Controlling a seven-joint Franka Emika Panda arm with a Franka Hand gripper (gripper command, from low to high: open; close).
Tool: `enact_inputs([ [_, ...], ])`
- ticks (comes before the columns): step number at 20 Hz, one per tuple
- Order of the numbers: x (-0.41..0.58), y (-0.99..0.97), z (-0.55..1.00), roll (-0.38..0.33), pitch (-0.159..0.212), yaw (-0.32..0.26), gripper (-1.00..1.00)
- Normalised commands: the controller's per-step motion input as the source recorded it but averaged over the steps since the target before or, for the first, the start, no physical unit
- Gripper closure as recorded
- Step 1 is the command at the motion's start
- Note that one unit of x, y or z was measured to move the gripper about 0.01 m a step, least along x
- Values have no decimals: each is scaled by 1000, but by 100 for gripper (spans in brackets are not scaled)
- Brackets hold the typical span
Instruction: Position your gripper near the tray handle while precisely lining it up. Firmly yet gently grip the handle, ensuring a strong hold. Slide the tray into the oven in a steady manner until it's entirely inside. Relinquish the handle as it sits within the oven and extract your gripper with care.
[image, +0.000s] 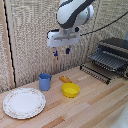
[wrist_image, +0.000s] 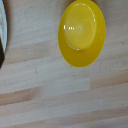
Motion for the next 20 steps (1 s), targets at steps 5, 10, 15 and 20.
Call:
enact_inputs([
  [5, 3, -427, -15, -287, -51, 93, -100],
  [10, 0, -413, 0, -290, -66, 91, -100],
  [15, 0, -381, 0, -282, -73, 102, -100],
  [20, 3, -352, -7, -294, -38, 106, -100],
])
